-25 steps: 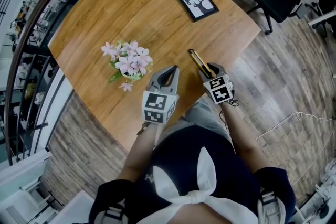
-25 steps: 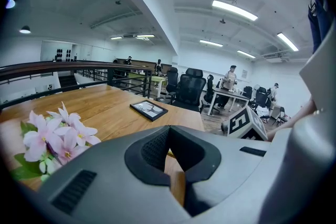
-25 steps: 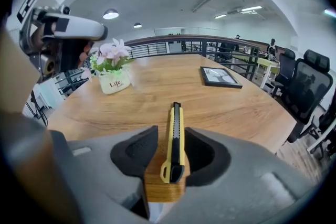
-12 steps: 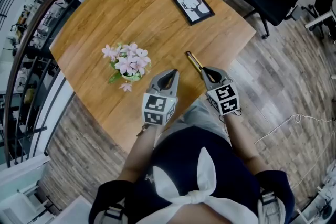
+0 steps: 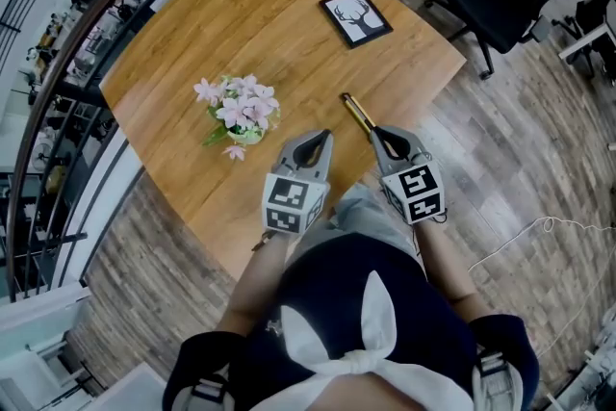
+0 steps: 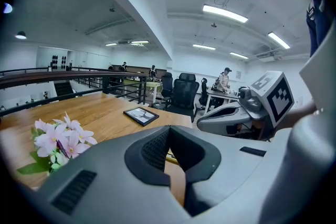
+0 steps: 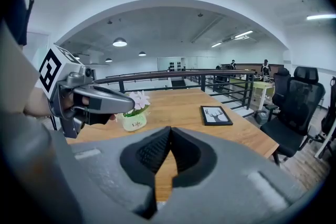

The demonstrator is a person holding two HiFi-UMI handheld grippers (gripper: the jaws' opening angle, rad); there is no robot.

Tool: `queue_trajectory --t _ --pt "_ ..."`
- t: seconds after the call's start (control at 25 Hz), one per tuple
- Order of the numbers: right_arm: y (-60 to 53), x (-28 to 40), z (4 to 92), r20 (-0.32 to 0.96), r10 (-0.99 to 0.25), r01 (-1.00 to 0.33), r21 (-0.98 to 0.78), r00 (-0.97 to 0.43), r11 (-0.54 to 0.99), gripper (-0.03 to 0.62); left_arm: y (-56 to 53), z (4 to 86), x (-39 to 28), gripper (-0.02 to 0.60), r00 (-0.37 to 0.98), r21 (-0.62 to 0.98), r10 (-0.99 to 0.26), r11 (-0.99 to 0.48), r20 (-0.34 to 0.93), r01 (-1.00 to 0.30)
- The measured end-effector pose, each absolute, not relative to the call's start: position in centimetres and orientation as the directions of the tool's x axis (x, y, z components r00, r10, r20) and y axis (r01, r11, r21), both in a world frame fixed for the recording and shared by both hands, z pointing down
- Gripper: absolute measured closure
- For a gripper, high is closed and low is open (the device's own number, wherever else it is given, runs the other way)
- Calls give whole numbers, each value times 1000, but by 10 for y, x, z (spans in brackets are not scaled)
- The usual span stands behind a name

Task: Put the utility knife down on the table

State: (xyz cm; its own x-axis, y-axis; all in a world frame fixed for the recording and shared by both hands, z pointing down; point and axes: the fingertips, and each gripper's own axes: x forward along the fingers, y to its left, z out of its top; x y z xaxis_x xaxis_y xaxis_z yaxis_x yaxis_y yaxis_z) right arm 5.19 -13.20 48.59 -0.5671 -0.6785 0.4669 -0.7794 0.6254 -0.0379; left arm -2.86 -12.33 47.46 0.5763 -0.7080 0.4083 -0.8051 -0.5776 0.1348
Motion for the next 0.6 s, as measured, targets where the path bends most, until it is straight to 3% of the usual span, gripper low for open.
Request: queue_trajectory --t 0.6 --pt "-88 46 469 445 -704 -792 -21 -554 610 597 -79 454 -26 566 581 119 -728 -582 364 -804"
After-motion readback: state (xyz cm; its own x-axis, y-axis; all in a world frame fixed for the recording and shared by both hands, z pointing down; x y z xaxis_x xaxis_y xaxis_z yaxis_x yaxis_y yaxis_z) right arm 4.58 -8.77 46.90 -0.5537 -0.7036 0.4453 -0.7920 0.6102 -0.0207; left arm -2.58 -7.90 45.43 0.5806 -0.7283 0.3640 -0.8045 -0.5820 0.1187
